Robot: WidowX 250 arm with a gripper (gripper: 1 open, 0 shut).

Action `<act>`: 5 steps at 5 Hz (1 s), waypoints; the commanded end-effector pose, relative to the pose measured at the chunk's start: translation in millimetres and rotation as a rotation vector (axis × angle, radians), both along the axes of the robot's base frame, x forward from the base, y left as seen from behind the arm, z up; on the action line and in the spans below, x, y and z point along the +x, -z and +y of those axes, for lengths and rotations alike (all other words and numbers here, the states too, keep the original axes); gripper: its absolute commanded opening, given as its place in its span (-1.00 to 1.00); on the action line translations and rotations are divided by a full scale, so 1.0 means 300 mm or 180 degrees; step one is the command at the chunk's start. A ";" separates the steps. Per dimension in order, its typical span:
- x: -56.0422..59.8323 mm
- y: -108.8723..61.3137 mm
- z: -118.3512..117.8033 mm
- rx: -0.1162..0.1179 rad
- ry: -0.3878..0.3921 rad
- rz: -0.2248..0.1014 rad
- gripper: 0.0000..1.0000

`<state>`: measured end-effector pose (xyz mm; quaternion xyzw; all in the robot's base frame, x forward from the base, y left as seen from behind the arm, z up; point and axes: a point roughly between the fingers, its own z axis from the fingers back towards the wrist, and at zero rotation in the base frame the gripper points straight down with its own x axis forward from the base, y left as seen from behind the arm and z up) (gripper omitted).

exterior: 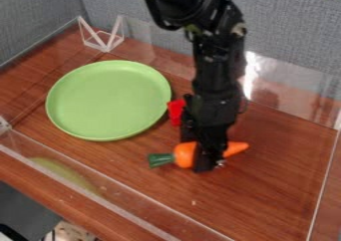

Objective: Put the carrot on the green plate

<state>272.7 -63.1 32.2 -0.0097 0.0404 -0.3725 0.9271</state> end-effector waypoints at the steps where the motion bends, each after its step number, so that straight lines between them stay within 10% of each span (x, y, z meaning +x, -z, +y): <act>1: 0.032 -0.063 -0.022 -0.0004 0.0097 -0.0136 -1.00; 2: 0.027 -0.083 -0.018 -0.0018 0.0112 -0.0146 -1.00; 5: 0.065 -0.220 0.015 0.0240 -0.0384 -0.0344 -1.00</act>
